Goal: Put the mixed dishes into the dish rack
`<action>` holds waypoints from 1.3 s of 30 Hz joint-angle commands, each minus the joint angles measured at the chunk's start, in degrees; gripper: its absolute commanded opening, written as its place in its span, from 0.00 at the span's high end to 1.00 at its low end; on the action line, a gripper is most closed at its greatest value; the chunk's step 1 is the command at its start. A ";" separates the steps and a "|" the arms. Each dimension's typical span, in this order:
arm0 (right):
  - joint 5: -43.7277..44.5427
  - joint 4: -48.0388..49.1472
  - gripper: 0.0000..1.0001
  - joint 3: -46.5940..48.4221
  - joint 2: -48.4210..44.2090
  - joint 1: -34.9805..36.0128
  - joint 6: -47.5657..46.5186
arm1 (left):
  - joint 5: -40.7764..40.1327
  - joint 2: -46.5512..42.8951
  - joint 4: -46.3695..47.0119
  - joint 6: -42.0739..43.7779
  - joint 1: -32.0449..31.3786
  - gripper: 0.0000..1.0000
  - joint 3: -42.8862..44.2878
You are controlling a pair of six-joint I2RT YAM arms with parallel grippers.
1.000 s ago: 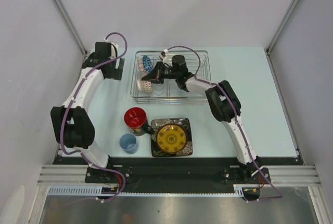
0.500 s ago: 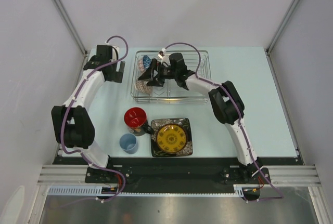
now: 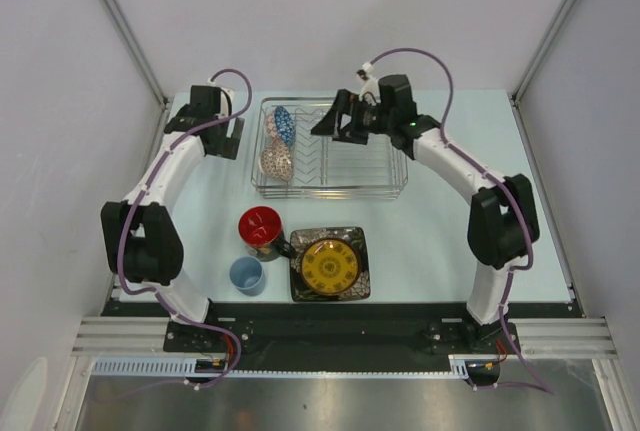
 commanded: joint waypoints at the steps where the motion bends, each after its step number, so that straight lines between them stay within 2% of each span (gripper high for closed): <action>1: 7.77 -7.15 0.00 -1.90 -2.64 -5.75 -8.66 | -3.60 6.26 2.74 1.39 -1.16 0.00 5.60; 5: 10.50 -10.41 0.00 -2.43 -1.15 -10.06 -9.56 | -4.93 14.54 0.11 0.77 -1.16 0.00 14.64; 7: 11.37 -11.90 0.00 -3.57 -0.62 -10.50 -10.17 | -5.36 16.04 0.97 0.68 -1.25 0.00 15.54; 13: 14.64 -13.85 0.04 -7.42 -0.27 -10.59 -7.89 | -6.15 18.77 2.64 0.51 -2.04 0.00 14.41; 23: 24.30 -17.18 0.06 -14.54 -7.03 -11.38 -8.15 | -5.90 19.22 4.32 0.94 -6.34 0.00 11.42; 30: 23.95 -16.83 0.06 -19.65 -12.57 -13.23 -8.41 | -6.33 16.93 6.07 1.74 -9.94 0.00 7.99; 39: 25.62 -17.27 0.06 -24.92 -18.11 -13.93 -7.62 | -6.69 17.98 5.82 2.35 -11.09 0.00 9.65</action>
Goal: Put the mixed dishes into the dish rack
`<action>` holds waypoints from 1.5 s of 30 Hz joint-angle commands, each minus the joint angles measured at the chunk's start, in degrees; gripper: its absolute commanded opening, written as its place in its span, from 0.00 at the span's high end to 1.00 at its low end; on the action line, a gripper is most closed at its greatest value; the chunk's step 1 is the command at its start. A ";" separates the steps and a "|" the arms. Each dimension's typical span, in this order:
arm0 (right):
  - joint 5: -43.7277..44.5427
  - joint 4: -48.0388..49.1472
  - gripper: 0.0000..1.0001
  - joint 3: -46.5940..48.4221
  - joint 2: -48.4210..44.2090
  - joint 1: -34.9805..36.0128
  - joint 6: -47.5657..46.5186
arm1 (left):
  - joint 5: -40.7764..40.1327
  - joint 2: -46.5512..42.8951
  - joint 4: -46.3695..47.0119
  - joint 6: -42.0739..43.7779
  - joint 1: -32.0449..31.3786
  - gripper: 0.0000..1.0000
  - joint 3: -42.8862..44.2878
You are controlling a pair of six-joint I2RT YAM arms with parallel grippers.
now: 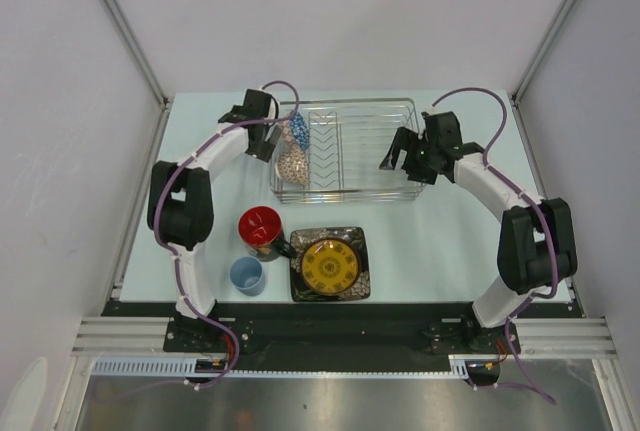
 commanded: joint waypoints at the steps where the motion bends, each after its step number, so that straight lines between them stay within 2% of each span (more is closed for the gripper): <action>1: 2.52 -1.91 0.06 -4.13 -4.47 -1.01 -0.21 | -0.02 -1.25 0.79 0.93 -1.43 0.00 1.19; 5: 2.60 -1.38 0.05 -7.84 -7.28 -1.72 -0.21 | -0.37 -1.60 0.61 0.84 -2.83 0.00 1.46; 13: 2.34 0.55 0.00 -8.63 -12.38 -3.12 0.40 | -1.69 -5.45 0.26 2.42 -3.37 0.00 2.25; 19: 1.64 -1.11 0.00 -6.43 -18.09 -2.77 0.76 | -0.64 -11.34 -2.90 4.01 0.58 0.00 6.73; 22: 3.65 -4.89 0.00 -6.43 -21.60 -0.06 -0.38 | 0.42 -14.42 -5.80 5.06 2.96 0.00 9.19; 26: 7.08 -11.39 0.00 -6.96 -23.99 10.83 -1.44 | 6.46 -24.06 -13.77 6.47 3.23 0.00 8.85; 27: 7.70 -12.18 0.00 -7.31 -24.07 15.64 -1.09 | 8.57 -25.84 -15.63 6.56 2.62 0.00 7.28; 29: 7.01 -11.75 0.06 -10.55 -24.51 18.84 0.74 | 11.23 -31.36 -19.15 6.82 -2.03 0.00 4.38; 30: 6.04 -11.05 0.09 -12.22 -24.60 20.85 1.45 | 11.40 -33.05 -19.95 7.17 -4.31 0.00 0.27; 31: 5.16 -9.13 0.12 -14.85 -24.60 21.31 2.07 | 11.84 -34.89 -21.26 7.00 -9.73 0.00 -2.03; 32: 3.59 -8.42 0.15 -16.18 -24.43 21.83 3.20 | 12.28 -36.48 -21.79 6.21 -12.57 0.00 -4.32; 34: 2.00 -6.14 0.17 -18.46 -24.16 22.98 3.91 | 13.68 -39.83 -21.89 4.90 -20.63 0.00 -11.08; 37: 0.94 -5.34 0.17 -19.26 -23.37 24.21 4.45 | 15.35 -41.50 -19.88 2.61 -27.86 0.00 -19.26; 41: -1.43 -4.72 0.18 -20.67 -23.63 25.09 5.24 | 17.20 -41.50 -16.01 2.60 -31.22 0.00 -25.85; 45: -2.75 -4.63 0.19 -21.63 -24.69 26.06 5.85 | 18.43 -40.98 -12.75 3.31 -32.46 0.00 -27.98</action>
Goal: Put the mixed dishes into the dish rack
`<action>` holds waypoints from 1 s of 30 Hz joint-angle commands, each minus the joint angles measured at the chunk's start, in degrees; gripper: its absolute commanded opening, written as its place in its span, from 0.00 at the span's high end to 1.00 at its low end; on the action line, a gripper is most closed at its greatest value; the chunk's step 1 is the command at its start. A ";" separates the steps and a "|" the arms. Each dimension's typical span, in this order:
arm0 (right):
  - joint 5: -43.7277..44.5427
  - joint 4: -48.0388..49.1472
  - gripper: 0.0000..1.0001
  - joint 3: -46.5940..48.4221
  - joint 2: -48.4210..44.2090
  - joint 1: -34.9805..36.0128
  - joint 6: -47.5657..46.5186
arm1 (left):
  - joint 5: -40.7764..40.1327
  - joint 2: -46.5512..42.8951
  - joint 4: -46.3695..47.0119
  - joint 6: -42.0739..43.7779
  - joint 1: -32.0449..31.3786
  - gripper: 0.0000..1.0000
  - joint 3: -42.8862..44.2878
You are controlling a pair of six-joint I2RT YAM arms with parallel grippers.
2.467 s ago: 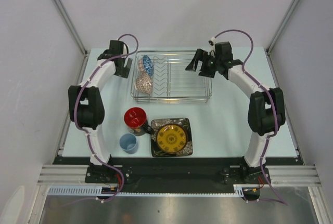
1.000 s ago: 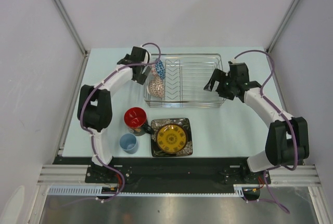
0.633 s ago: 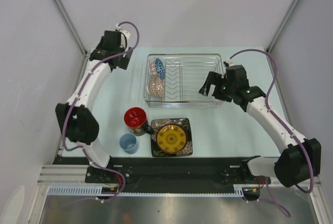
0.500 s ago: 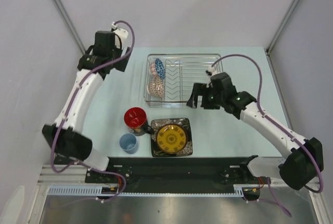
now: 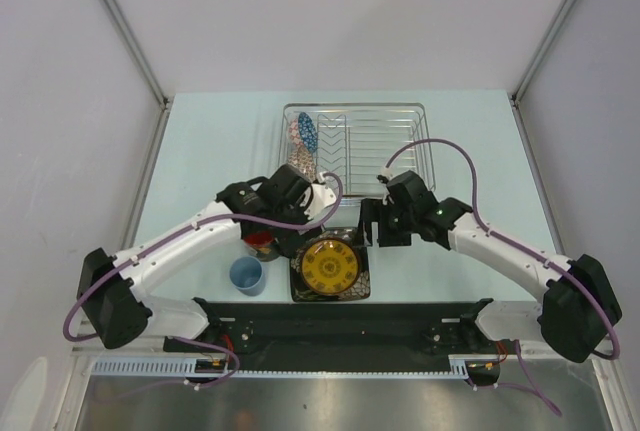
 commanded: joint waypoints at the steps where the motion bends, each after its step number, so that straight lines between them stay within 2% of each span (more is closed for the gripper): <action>1: -2.95 2.54 0.20 -1.49 -1.65 1.12 1.70 | 3.07 -0.83 6.07 -0.76 -1.51 0.00 -0.48; 7: -8.40 6.67 0.28 -3.69 2.73 2.00 3.81 | 5.27 0.40 11.34 -2.43 -5.99 0.00 -3.38; 12: -9.37 9.65 0.29 -3.77 6.60 3.14 4.51 | 6.06 2.16 14.94 -3.05 -8.10 0.00 -6.20; 23: -9.28 11.86 0.30 -3.78 12.05 3.23 4.34 | 4.83 2.52 19.17 1.52 -8.28 0.00 -13.13; 30: -8.50 10.45 0.31 -4.04 11.97 3.14 3.20 | 4.13 2.78 21.81 3.28 -8.28 0.00 -17.97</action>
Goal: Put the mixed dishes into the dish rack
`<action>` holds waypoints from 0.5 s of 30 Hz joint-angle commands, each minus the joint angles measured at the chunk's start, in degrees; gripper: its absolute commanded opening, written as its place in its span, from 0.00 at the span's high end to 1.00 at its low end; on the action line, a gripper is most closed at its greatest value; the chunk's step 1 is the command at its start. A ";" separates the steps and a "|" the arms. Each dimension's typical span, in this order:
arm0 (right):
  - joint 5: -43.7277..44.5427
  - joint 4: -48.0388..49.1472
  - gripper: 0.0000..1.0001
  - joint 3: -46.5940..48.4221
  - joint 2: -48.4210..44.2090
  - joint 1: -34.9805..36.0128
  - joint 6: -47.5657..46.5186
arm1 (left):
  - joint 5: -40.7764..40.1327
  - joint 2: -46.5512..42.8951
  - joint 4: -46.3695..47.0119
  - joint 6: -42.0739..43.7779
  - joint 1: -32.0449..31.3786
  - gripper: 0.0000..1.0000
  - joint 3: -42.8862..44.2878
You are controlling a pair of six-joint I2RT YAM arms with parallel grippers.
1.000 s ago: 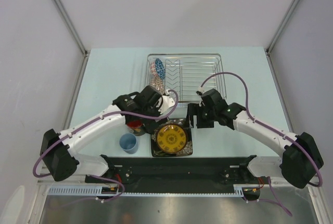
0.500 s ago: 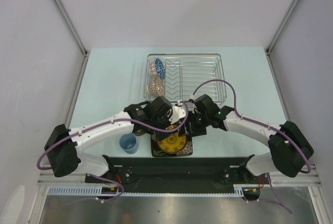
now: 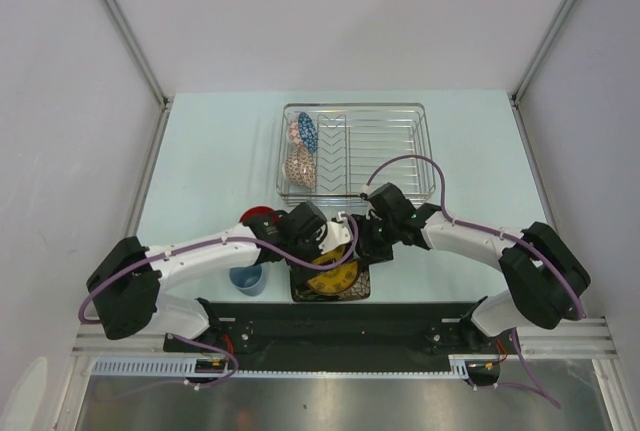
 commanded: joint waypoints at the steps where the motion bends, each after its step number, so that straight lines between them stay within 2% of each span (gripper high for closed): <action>1: 0.23 0.18 0.31 -0.37 -0.49 0.10 -0.98 | -0.90 -0.24 3.62 2.67 -0.13 0.00 -2.54; 15: -0.74 2.20 0.35 -1.33 2.50 -0.16 -0.28 | -1.69 -0.14 5.74 6.00 -0.13 0.00 -5.80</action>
